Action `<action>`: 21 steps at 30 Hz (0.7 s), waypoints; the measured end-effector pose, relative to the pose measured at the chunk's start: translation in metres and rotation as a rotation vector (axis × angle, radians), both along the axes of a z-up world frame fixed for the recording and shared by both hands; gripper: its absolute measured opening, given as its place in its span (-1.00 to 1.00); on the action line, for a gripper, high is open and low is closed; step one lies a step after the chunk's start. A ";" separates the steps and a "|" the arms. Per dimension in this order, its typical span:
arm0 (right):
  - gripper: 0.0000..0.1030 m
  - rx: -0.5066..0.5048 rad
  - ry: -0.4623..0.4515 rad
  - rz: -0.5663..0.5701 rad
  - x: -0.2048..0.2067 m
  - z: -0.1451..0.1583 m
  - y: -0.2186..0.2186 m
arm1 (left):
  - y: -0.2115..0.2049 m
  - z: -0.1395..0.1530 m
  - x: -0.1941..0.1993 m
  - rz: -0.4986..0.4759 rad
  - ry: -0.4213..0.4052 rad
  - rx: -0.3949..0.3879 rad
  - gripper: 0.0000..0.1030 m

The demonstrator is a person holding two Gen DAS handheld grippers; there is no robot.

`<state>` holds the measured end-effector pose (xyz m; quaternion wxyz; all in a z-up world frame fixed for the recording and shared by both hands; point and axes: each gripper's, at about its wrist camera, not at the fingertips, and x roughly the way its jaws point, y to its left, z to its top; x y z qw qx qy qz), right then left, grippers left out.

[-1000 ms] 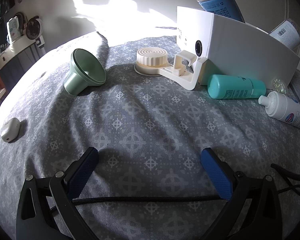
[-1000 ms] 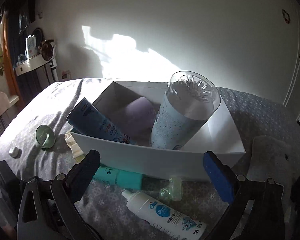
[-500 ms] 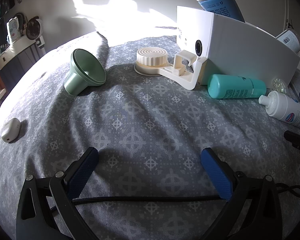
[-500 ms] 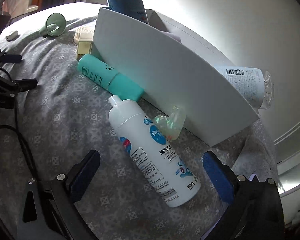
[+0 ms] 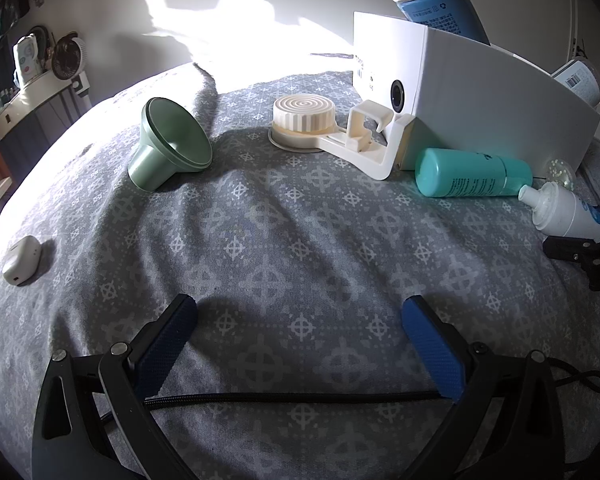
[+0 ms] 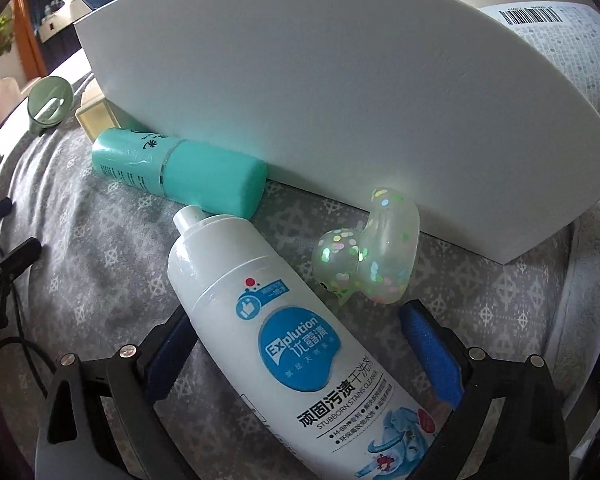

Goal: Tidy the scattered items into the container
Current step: 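Grasp the white Explution bottle with the right tool, then carry the Explution bottle into the box and open the right tool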

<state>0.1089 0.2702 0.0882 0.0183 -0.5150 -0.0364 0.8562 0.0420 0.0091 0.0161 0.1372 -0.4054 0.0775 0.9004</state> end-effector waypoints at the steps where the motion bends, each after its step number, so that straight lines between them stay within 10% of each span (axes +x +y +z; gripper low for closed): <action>1: 0.43 0.007 0.003 0.004 0.004 0.003 -0.003 | 0.000 0.000 0.000 0.000 0.000 0.000 0.99; 5: -0.17 0.014 0.008 -0.004 0.026 0.011 -0.014 | 0.000 0.000 0.000 0.000 0.000 0.000 0.99; 21: -0.17 -0.629 0.151 -0.268 0.118 0.032 0.012 | 0.000 0.000 0.000 -0.001 0.000 0.000 0.99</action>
